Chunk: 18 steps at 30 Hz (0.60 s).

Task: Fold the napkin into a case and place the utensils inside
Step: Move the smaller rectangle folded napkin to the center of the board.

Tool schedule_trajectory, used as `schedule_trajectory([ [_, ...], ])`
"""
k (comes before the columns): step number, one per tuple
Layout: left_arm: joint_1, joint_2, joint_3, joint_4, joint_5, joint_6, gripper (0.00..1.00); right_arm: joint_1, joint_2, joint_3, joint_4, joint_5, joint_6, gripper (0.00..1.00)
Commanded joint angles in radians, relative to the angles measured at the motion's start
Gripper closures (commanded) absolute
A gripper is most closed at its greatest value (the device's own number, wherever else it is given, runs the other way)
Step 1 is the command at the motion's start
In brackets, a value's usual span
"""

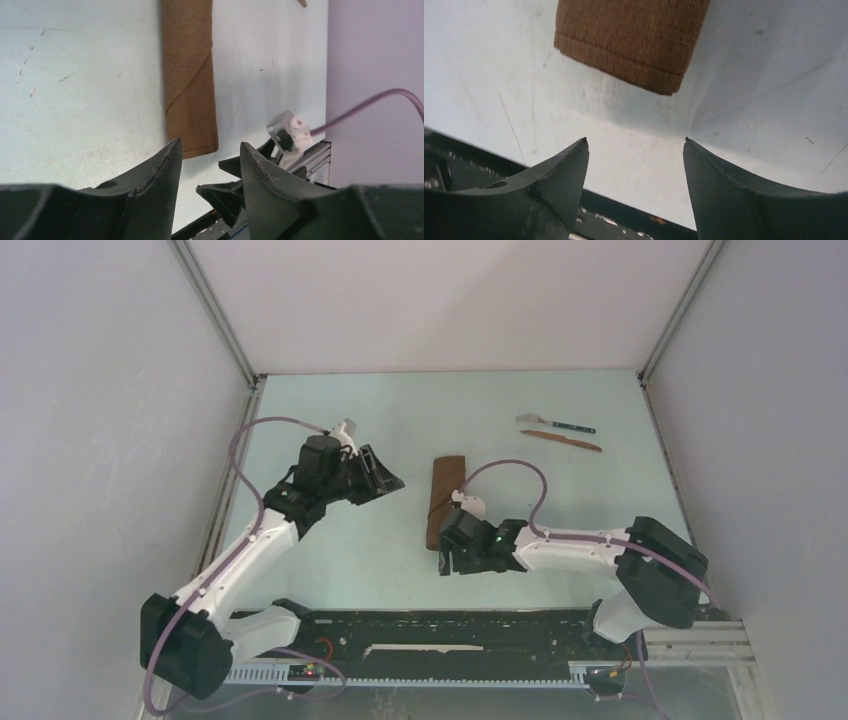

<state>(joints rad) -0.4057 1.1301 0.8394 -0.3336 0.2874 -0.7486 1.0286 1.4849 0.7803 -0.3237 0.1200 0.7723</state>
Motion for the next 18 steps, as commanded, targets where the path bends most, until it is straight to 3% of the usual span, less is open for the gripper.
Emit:
schedule_trajectory([
  [1, -0.005, -0.078, 0.011, -0.041, -0.029, 0.050, 0.48, 0.057, 0.097, 0.119, -0.111, 0.239, 0.187, 0.22],
  [7, -0.002, -0.162, -0.028, -0.045, -0.009, 0.052, 0.49, 0.061, 0.221, 0.174, -0.049, 0.221, 0.188, 0.26],
  [9, 0.000, -0.201, -0.048, -0.053, -0.010, 0.056, 0.48, 0.055, 0.247, 0.192, -0.008, 0.213, 0.197, 0.34],
  [18, 0.058, -0.349, -0.081, -0.121, -0.007, 0.080, 0.48, -0.041, 0.462, 0.400, 0.080, 0.257, 0.380, 0.43],
])
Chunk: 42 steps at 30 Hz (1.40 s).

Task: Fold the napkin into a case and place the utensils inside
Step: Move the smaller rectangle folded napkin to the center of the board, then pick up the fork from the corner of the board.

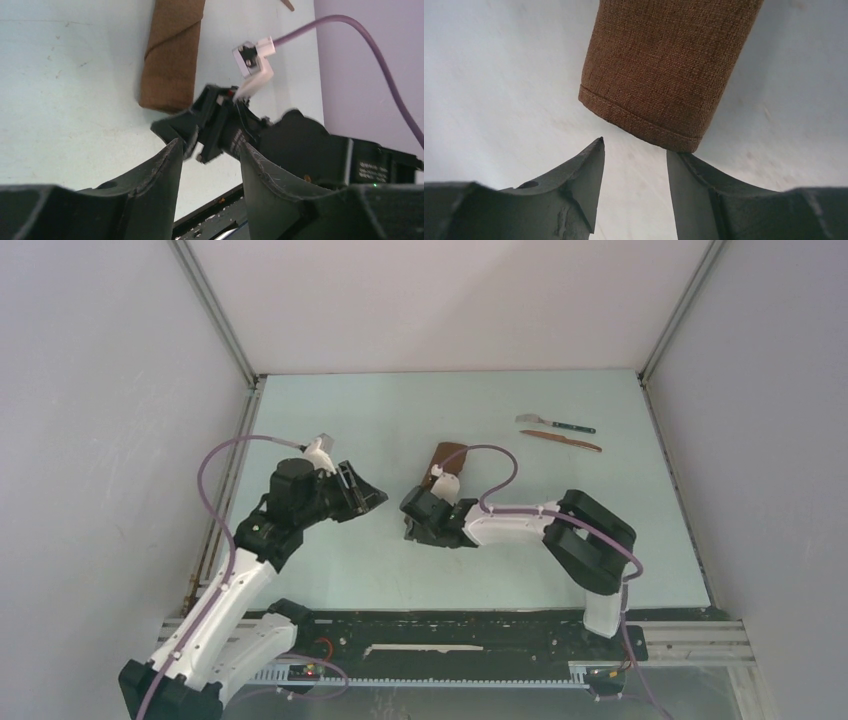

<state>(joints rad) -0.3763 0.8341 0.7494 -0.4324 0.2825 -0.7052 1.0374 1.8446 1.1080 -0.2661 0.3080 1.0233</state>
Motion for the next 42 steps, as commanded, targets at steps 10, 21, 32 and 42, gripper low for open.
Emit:
schedule_trajectory([
  [10, 0.128, -0.131, 0.020, -0.093, 0.054, 0.075, 0.47, -0.195, 0.364, 0.544, -0.182, 0.123, 0.207, 0.44],
  [21, 0.163, -0.102, 0.032, -0.097, 0.094, 0.094, 0.47, -0.320, 0.552, 0.882, -0.166, 0.071, 0.040, 0.42],
  [32, 0.165, -0.024, 0.042, -0.055, 0.107, 0.093, 0.47, -0.264, 0.200, 0.698, -0.085, -0.128, -0.577, 0.07],
  [42, 0.157, 0.083, 0.005, 0.042, 0.235, 0.098, 0.44, -0.697, -0.030, 0.475, -0.347, -0.372, -1.084, 0.05],
])
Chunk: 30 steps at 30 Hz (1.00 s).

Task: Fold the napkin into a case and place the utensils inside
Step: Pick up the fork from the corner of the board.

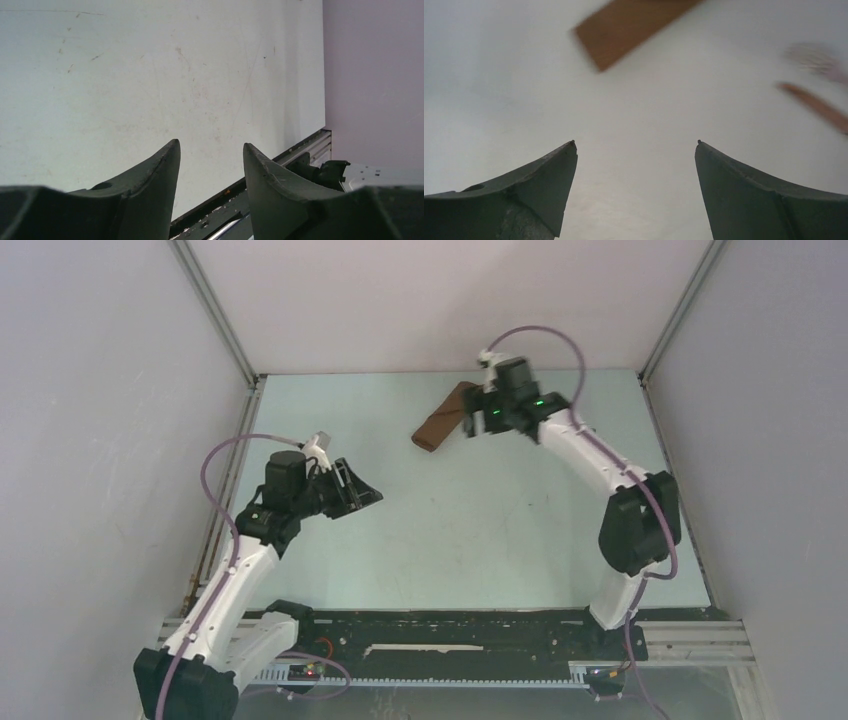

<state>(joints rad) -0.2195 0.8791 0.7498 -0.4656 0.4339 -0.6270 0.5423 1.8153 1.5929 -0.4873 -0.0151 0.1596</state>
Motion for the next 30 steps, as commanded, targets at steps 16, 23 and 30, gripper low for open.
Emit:
schedule_trajectory([
  [16, -0.037, 0.177, 0.053, 0.048, 0.092, 0.006, 0.44, -0.663, 0.317, 0.266, -0.218, -0.291, -0.657, 0.23],
  [23, -0.069, 0.248, 0.117, 0.019, 0.070, 0.008, 0.44, -0.716, 0.414, 0.345, -0.201, -0.325, -0.755, 0.23],
  [30, -0.084, 0.291, 0.156, -0.001, 0.054, 0.010, 0.44, -0.720, 0.530, 0.495, -0.274, -0.362, -0.881, 0.24],
])
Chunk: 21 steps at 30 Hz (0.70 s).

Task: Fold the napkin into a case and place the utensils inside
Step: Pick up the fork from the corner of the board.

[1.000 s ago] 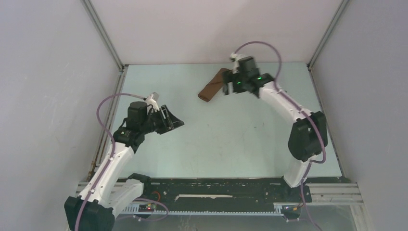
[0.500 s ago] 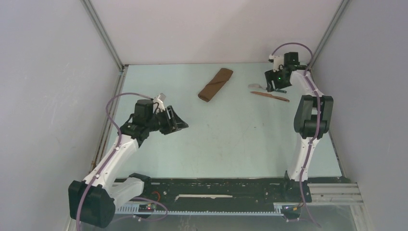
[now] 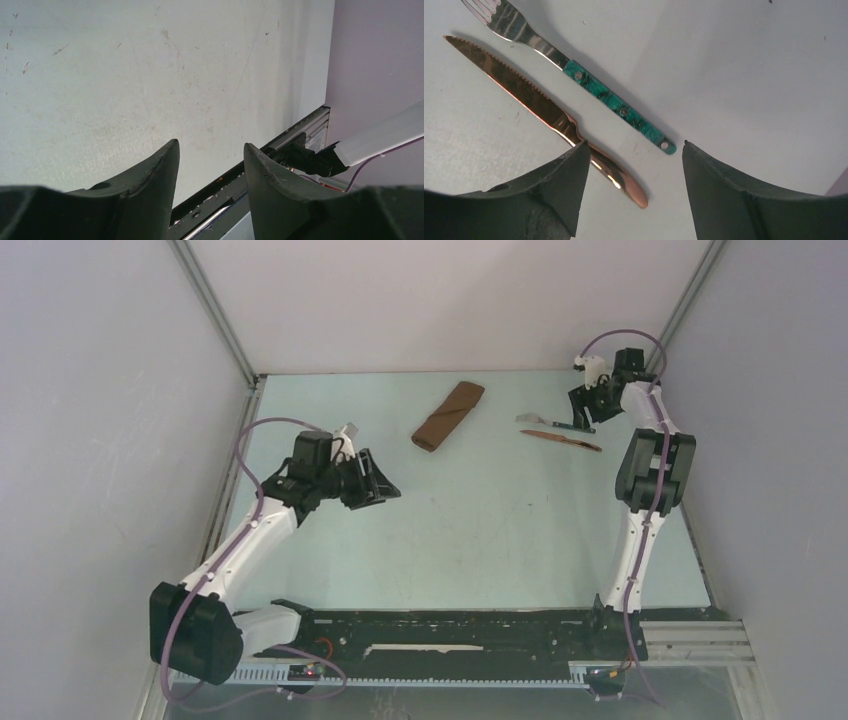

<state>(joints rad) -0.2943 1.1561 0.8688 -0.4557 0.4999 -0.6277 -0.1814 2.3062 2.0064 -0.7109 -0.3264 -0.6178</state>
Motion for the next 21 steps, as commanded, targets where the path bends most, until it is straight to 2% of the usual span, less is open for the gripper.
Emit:
schedule_trajectory([
  [1, -0.011, 0.019, 0.039, -0.011, -0.016, 0.011, 0.44, 0.003, 0.050, 0.091, -0.048, -0.055, -0.116, 0.24],
  [8, -0.013, 0.047, 0.059, -0.022, -0.026, 0.014, 0.44, 0.016, 0.104, 0.145, -0.023, -0.060, -0.215, 0.29],
  [21, -0.013, 0.063, 0.093, -0.042, -0.025, 0.029, 0.45, 0.056, 0.197, 0.217, -0.088, -0.110, -0.368, 0.35],
])
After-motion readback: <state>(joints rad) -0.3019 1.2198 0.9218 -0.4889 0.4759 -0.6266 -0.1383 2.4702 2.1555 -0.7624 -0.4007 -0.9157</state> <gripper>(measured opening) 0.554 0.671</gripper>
